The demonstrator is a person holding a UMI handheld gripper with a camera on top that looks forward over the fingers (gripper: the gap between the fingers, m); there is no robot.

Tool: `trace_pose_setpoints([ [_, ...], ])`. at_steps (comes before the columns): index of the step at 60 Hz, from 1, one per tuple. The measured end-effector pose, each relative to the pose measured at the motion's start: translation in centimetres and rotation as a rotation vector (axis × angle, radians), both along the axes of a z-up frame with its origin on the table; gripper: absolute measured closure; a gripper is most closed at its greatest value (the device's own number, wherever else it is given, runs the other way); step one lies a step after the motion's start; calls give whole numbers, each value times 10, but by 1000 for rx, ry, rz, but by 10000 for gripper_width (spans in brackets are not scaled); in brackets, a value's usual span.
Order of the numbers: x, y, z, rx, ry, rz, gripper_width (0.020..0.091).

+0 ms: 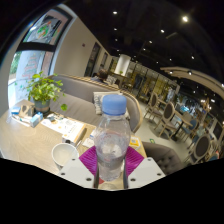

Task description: Pour water

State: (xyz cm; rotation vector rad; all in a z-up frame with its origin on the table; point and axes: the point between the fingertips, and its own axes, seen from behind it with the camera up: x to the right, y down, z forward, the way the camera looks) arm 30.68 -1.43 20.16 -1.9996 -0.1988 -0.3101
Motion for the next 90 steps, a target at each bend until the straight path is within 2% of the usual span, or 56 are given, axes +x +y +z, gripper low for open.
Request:
trace_pose_setpoints([
  [11,5,11,-52,-19,339,-32,780],
  [33,7,33,-127,-78,380,22,770],
  [35,7,35,-131,-79,374,23,747],
  [44,5,34,-131,-47,362,31,713],
  [54,0,28,-134,-90,312,26,589],
  [56,-2,25,-136,-110,314,20,521],
  [61,-1,12,-137,-145,325,-13,255],
  [62,0,10,-136,-151,326,-22,234],
  [65,4,0,-133,-165,316,-54,259],
  [75,0,-49,-111,-212,264,-126,249],
  [85,-32,-124,-77,-276,239,-182,249],
  [90,-56,-157,-60,-295,239,-183,249],
])
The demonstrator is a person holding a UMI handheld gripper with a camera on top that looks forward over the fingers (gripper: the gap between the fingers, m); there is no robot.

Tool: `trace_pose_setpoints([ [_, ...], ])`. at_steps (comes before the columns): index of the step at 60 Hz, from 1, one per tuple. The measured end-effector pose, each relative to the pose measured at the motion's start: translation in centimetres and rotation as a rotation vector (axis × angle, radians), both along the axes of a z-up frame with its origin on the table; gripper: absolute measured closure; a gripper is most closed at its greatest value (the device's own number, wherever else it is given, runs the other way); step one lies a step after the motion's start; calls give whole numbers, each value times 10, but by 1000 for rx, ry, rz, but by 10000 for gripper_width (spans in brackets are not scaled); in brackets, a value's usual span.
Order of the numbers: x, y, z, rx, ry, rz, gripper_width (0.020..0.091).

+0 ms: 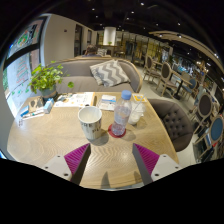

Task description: Pour water

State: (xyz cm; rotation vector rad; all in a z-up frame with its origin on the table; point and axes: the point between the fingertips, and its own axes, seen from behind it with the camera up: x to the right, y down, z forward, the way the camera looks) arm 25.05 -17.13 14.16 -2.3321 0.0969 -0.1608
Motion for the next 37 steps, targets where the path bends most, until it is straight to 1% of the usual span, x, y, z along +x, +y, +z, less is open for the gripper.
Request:
trace_pose_setpoints([
  [8,-34,-41,27,-8,9,-3,251],
  [19,-54,-71,56,30,16,-11,250],
  [29,-61,-81,66,47,14,8,251],
  [37,-62,-84,71,54,-30,53,251],
])
